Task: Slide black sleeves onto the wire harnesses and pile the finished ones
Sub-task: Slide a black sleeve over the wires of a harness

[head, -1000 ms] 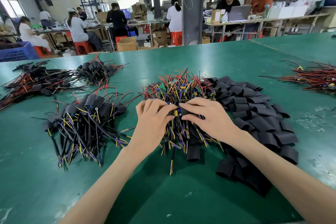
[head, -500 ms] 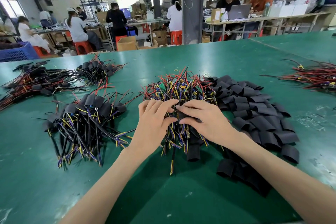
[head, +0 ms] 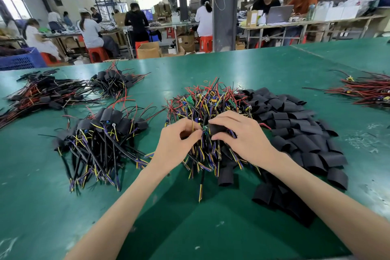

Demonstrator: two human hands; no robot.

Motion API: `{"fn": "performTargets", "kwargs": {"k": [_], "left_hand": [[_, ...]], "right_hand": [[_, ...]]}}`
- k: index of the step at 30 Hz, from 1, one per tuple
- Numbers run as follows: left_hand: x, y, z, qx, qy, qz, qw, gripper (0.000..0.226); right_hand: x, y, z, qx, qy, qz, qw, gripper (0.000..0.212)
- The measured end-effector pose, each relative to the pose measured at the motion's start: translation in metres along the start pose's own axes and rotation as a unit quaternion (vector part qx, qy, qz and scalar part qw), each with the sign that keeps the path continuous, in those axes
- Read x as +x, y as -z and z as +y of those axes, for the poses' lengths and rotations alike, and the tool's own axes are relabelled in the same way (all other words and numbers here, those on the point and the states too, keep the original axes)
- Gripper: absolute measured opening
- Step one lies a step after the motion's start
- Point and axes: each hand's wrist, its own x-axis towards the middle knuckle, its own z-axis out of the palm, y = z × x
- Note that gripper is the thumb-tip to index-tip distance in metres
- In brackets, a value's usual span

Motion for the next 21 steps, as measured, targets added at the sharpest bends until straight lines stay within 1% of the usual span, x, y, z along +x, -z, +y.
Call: {"fn": "performTargets", "kwargs": {"k": [2, 6, 15, 21], "left_hand": [[0.0003, 0.0004, -0.0002, -0.003, 0.012, -0.019, 1.0, 0.011], [0.0016, 0.0023, -0.0022, -0.032, 0.025, -0.02, 0.999, 0.012], [0.0008, -0.0014, -0.0026, -0.038, 0.017, -0.009, 0.999, 0.015], [0.0005, -0.0016, 0.0, -0.026, 0.011, 0.0, 1.0, 0.013]], "right_hand": [[-0.0004, -0.0015, 0.0006, 0.003, -0.006, -0.008, 1.0, 0.035], [-0.0001, -0.0019, 0.0048, 0.007, -0.037, -0.022, 0.999, 0.046], [-0.0004, -0.0062, -0.0021, -0.001, -0.008, -0.035, 0.999, 0.039], [0.0005, -0.0058, -0.0007, 0.01, -0.023, -0.039, 0.999, 0.037]]}}
